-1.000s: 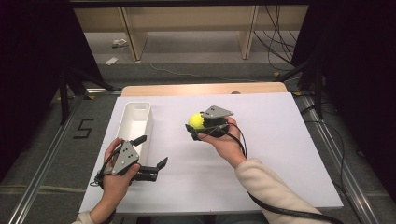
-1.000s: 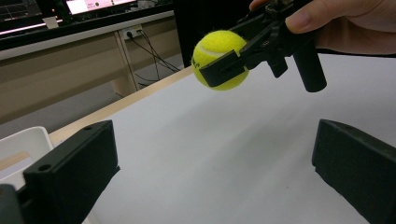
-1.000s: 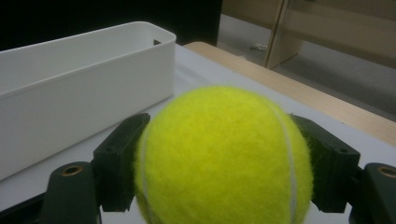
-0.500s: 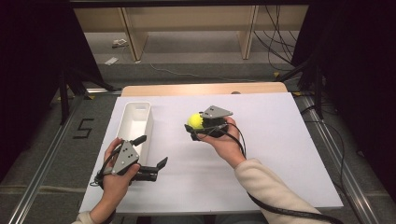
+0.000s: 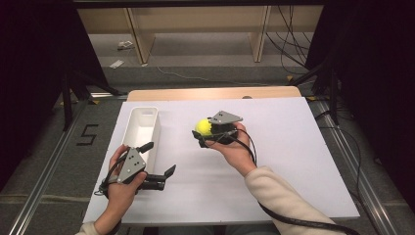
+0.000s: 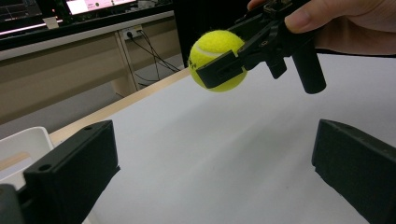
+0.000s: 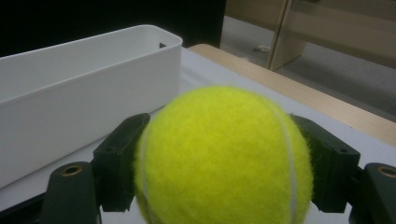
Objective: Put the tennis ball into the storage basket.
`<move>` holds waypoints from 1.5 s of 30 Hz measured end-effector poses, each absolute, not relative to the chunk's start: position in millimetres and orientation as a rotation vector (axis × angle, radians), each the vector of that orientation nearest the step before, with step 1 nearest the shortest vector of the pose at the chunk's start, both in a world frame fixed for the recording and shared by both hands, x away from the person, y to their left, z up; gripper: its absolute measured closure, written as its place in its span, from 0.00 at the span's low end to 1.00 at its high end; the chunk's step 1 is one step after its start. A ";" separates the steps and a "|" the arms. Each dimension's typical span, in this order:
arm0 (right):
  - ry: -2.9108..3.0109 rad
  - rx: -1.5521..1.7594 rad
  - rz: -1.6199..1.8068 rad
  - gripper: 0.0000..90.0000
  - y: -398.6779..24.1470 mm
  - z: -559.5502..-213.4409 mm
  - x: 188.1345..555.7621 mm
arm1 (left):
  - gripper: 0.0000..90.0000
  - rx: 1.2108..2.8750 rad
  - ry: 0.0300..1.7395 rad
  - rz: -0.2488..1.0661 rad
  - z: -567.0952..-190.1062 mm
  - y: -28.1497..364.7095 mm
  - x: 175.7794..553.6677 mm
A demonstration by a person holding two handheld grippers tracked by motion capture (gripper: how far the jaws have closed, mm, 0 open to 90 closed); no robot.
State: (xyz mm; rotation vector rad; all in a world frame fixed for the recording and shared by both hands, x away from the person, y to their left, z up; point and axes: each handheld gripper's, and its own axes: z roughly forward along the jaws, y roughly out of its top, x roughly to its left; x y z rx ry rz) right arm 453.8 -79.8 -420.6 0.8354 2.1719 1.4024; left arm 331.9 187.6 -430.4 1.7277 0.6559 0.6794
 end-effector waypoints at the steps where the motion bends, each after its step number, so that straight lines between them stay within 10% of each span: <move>1: 2.172 0.835 1.404 0.29 -79.1 -420.8 453.9 | 0.00 1.727 0.656 0.679 -430.4 187.7 331.9; 45: 2.191 0.822 1.418 0.29 -69.4 -421.0 452.1 | 0.00 1.727 0.652 0.680 -430.2 187.4 331.9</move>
